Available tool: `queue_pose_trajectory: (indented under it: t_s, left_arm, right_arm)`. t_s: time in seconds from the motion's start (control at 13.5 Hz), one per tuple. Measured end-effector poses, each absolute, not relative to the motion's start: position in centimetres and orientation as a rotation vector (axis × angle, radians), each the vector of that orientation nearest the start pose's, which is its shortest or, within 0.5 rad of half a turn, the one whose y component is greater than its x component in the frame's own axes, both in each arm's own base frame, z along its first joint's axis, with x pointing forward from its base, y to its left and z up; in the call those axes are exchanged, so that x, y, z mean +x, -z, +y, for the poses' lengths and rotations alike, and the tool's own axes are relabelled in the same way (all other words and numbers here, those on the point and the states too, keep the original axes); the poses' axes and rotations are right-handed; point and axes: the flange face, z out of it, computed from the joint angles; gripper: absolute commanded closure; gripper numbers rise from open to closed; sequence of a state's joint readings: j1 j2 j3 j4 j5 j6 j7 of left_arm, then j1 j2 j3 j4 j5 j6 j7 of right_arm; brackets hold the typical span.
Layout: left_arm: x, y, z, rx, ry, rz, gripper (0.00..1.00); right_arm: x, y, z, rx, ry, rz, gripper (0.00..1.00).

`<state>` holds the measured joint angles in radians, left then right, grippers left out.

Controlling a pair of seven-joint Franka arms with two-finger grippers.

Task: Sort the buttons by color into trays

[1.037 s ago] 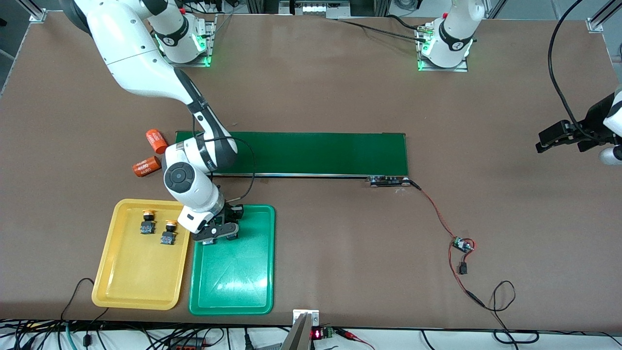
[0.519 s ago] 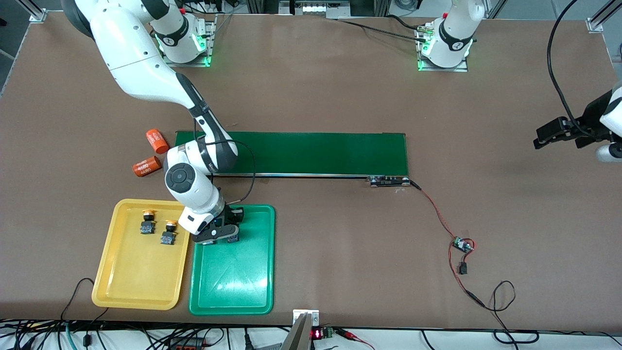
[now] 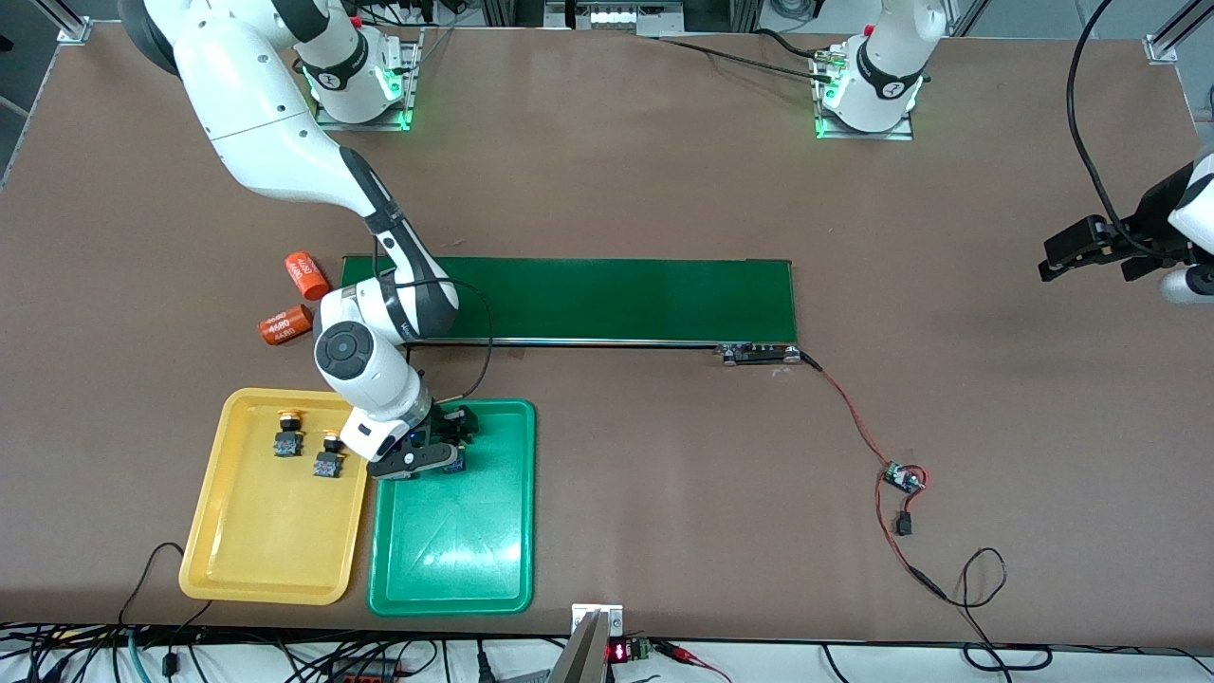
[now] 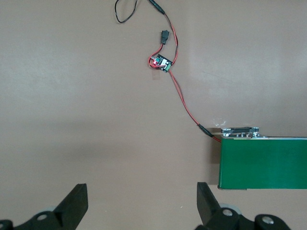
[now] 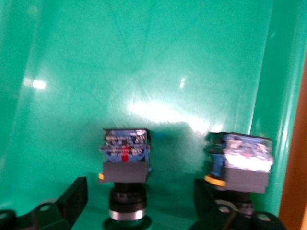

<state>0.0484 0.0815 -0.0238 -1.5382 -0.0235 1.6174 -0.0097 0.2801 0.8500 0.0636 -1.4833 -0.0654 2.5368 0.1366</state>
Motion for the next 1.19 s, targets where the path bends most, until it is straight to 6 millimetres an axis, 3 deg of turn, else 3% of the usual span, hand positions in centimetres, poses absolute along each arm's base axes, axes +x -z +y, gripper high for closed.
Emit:
queue_pose_trajectory:
  t_s: [0.15,0.22,0.52,0.67,0.74,0.89,1.04,1.19]
  left_arm:
    - [58.3,-59.8,1.3,-3.167,-0.003,-0.057,0.0]
    - [58.3,-59.8,1.3,-3.166,-0.003,-0.058,0.0]
    - [58.3,-59.8,1.6,-3.166,-0.004,-0.065,0.0]
    - [58.3,-59.8,1.7,-3.166,-0.003,-0.068,0.0]
    - [58.3,-59.8,1.7,-3.166,-0.003,-0.068,0.0]
    - [58.3,-59.8,1.7,-3.166,-0.002,-0.069,0.0]
    - [58.3,-59.8,1.7,-3.166,-0.003,-0.069,0.0]
    - [58.0,-59.6,1.7,-3.166,-0.039,-0.069,0.0]
  right_arm:
    - [69.7,-21.3,23.2,-3.085,0.216,-0.342,0.0]
    - [69.8,-23.6,22.0,-3.108,0.143,-0.319,0.0]
    - [68.9,-36.2,14.4,-3.139,-0.119,-0.219,0.0]
    - [67.6,-42.7,12.2,-3.149,-0.239,-0.184,0.0]
    - [67.2,-45.1,11.7,-3.153,-0.261,-0.173,0.0]
    - [66.5,-48.6,9.7,-3.155,-0.257,-0.155,0.0]
    - [65.4,-51.1,6.6,-3.156,-0.293,-0.115,0.0]
    - [63.9,-53.6,5.0,-3.159,-0.317,-0.084,0.0]
